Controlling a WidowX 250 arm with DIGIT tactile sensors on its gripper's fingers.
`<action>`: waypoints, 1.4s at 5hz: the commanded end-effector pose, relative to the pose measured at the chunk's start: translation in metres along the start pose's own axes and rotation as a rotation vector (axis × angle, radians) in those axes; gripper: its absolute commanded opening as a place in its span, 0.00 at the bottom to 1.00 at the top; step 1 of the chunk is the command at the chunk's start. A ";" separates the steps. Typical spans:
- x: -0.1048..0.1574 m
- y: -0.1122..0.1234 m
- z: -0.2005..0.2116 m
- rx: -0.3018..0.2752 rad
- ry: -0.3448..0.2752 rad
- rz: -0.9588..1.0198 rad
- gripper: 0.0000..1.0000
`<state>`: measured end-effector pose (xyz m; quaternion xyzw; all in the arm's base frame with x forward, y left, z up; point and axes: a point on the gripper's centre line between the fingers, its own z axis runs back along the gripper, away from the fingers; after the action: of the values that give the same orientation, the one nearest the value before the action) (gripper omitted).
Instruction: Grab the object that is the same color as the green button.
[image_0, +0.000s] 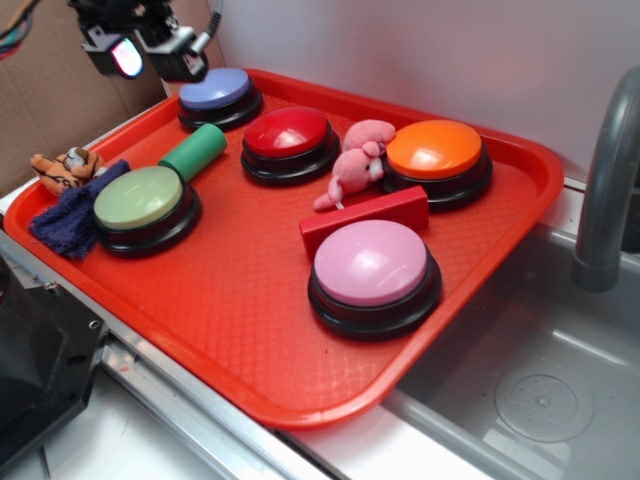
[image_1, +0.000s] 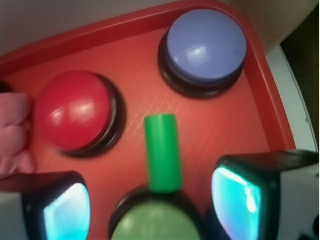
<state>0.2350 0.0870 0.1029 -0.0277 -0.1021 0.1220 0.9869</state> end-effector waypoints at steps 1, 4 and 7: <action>0.008 0.002 -0.031 0.010 -0.022 -0.088 1.00; -0.013 0.004 -0.066 -0.016 0.031 -0.143 1.00; -0.016 -0.002 -0.073 0.035 0.021 -0.116 0.00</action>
<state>0.2289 0.0773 0.0166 -0.0101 -0.0688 0.0794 0.9944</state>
